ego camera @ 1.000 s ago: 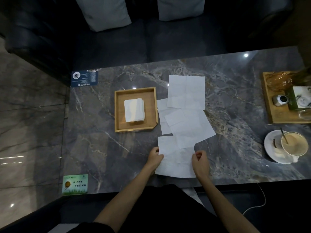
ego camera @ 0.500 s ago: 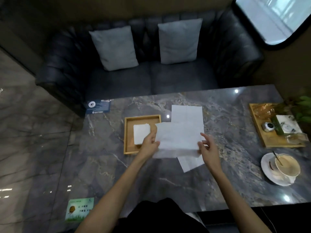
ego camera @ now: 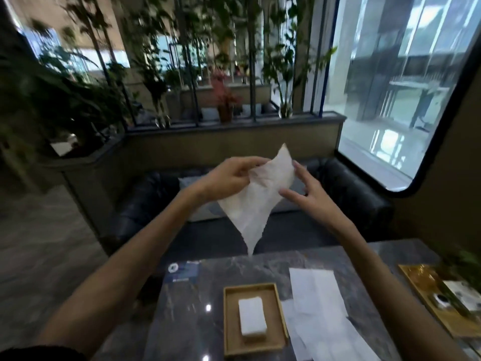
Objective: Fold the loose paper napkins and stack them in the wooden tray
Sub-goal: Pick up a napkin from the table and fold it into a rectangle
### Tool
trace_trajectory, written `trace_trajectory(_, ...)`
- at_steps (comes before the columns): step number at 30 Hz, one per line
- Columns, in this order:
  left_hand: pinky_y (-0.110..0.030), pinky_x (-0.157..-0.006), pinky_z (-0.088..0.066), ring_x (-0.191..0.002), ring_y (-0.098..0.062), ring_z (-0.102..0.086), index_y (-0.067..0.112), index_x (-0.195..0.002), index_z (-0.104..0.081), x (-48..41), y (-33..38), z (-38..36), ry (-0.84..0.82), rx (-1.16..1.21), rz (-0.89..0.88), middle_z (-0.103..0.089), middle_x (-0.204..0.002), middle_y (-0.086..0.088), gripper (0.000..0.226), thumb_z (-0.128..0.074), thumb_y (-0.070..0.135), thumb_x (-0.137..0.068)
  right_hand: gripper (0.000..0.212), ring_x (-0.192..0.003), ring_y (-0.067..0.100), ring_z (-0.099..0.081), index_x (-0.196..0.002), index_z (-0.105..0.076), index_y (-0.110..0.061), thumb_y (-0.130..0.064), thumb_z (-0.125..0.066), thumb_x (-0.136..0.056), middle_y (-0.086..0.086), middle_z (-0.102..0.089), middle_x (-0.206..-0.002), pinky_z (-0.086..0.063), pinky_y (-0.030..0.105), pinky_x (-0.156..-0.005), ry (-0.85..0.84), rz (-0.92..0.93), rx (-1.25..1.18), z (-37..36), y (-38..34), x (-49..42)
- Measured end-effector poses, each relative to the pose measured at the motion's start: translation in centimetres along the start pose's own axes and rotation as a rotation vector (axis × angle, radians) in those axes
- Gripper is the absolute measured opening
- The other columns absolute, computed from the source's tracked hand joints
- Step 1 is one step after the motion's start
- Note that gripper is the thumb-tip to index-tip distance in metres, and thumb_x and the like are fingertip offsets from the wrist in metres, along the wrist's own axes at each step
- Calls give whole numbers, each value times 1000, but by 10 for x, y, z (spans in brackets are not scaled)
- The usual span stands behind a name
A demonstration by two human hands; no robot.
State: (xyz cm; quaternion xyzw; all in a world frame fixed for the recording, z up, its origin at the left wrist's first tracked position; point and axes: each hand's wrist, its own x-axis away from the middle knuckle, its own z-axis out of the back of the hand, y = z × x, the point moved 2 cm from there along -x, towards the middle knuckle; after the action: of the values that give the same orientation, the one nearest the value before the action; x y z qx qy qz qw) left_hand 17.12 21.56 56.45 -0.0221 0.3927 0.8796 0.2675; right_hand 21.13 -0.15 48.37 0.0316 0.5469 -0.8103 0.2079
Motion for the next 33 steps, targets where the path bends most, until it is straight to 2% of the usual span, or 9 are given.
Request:
trace_trajectory(2, -21, -78, -54, -96, -1, -66, 16, -133, -59, 7, 23, 33, -22, -45, -70, -68, -116, 0, 55, -43, -5, -85, 60, -121, 11, -60, -138, -52, -25, -39, -74, -84, -8, -63, -132, -48, 31, -101, -94, 15, -171, -12, -42, -9)
trace_trajectory(5, -27, -83, -55, -93, -5, -66, 7, -131, -59, 17, 39, 81, -3, 7, -105, -69, -111, -6, 54, -41, -16, -85, 29, -91, 22, -73, -107, -71, -13, -33, -74, -86, 4, -77, -100, -59, 37, -81, -8, 21, -281, -34, -83, -13)
trace_trajectory(8, -40, -86, -56, -98, -26, -69, 5, -134, -54, 32, 13, 122, 293, 789, -79, -66, -121, -21, 44, -46, -4, -92, 15, -65, 10, -68, -85, -70, -12, -27, -72, -89, 0, -73, -78, -57, 29, -61, 183, 75, -348, -50, -118, -15)
trace_trajectory(11, -47, -91, -54, -107, -34, -67, 9, -142, -46, 55, -31, 105, 487, 1451, 33, -65, -121, -17, 61, -54, 45, -93, 18, -55, 6, -63, -81, -67, -15, -30, -70, -90, -1, -67, -73, -53, 24, -50, 340, 77, -319, -51, -136, -17)
trace_trajectory(14, -54, -104, -44, -122, -36, -58, 13, -137, -53, 75, -39, 65, 351, 1325, 173, -62, -133, -16, 83, -47, 72, -79, 21, -62, 14, -63, -84, -69, -12, -32, -70, -90, 7, -68, -78, -54, 28, -52, 395, 56, -279, -45, -143, -18)
trace_trajectory(17, -45, -88, -55, -101, -27, -68, 13, -127, -59, 69, -18, 69, 485, 934, 177, -68, -121, -15, 46, -54, 44, -94, 28, -68, 23, -64, -90, -71, -7, -35, -70, -89, 21, -71, -89, -58, 41, -63, 389, 70, -232, -37, -148, -22)
trace_trajectory(20, -41, -76, -57, -85, -22, -68, 6, -114, -65, 57, 1, 84, 665, 581, 110, -71, -98, -8, 28, -67, 24, -92, 30, -76, 27, -70, -97, -70, -11, -40, -70, -88, 15, -73, -93, -59, 43, -67, 371, 95, -175, -22, -154, -31)
trace_trajectory(25, -31, -74, -59, -85, -15, -69, 8, -112, -66, 33, 16, 106, 843, 474, 21, -72, -101, -10, 25, -69, 22, -91, 50, -91, 18, -74, -136, -51, -14, -23, -70, -90, 7, -74, -107, -61, 34, -75, 312, 127, -335, 19, -156, -49)
trace_trajectory(33, -26, -69, -60, -87, -10, -72, 16, -125, -52, -12, 47, 107, 885, 486, -103, -69, -105, 1, 31, -61, 19, -96, 61, -86, 21, -72, -148, -34, -31, -22, -63, -95, 14, -72, -103, -61, 36, -71, 365, 329, -308, 60, -171, -74)
